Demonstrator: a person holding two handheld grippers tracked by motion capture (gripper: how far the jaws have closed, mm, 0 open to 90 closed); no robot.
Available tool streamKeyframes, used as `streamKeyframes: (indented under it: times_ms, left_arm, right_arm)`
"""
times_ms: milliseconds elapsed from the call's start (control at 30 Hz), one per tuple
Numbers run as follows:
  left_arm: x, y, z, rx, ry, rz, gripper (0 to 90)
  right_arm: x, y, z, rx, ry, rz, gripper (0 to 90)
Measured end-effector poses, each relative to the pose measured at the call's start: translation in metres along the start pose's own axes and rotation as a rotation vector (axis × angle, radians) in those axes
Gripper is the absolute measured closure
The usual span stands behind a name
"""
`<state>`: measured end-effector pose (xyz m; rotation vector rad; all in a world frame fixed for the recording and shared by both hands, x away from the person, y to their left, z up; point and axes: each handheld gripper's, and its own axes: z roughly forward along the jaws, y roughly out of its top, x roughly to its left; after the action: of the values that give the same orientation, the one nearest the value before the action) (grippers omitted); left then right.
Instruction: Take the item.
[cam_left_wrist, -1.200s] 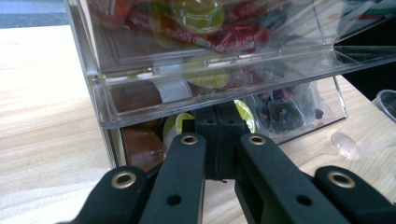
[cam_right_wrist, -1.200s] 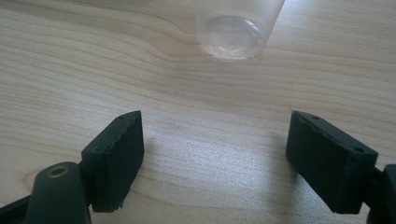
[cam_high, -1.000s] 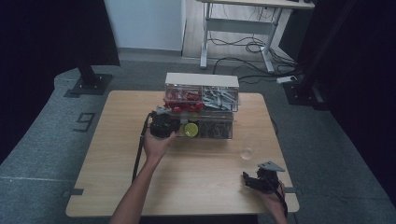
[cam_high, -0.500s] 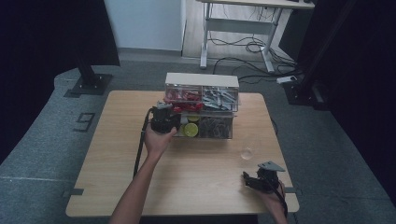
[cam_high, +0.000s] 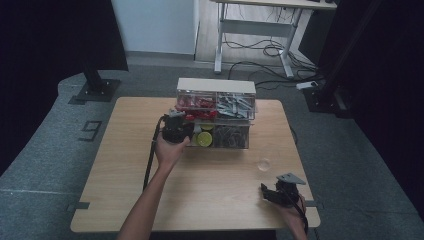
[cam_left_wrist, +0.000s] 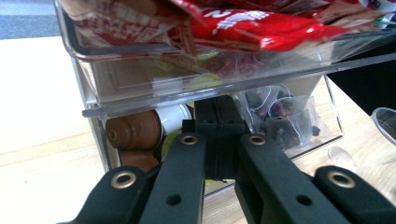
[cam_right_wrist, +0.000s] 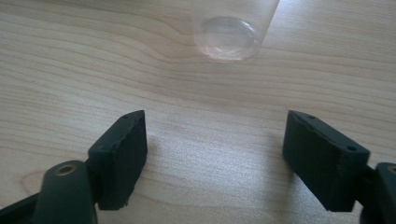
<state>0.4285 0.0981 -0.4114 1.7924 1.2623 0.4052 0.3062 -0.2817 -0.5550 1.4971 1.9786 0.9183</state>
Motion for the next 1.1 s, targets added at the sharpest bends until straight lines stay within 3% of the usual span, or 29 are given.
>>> streamKeyframes:
  times_ms: [267, 467, 800, 1100]
  left_arm:
    - [-0.001, 0.000, 0.000, 0.002, -0.016, 0.003, 90.0]
    - [-0.002, 0.001, -0.003, -0.001, -0.017, 0.016, 90.0]
    - [-0.003, 0.003, -0.003, 0.006, -0.022, 0.022, 90.0]
    - [-0.003, 0.001, -0.001, 0.001, -0.036, 0.024, 90.0]
  right_arm:
    - [0.001, -0.002, -0.007, -0.033, 0.011, 0.015, 29.5]
    - [0.010, 0.004, -0.019, -0.070, 0.016, 0.012, 31.1]
    - [0.029, 0.023, -0.042, -0.163, 0.086, 0.004, 37.3]
    - [0.043, 0.045, -0.047, -0.213, 0.134, -0.030, 41.3]
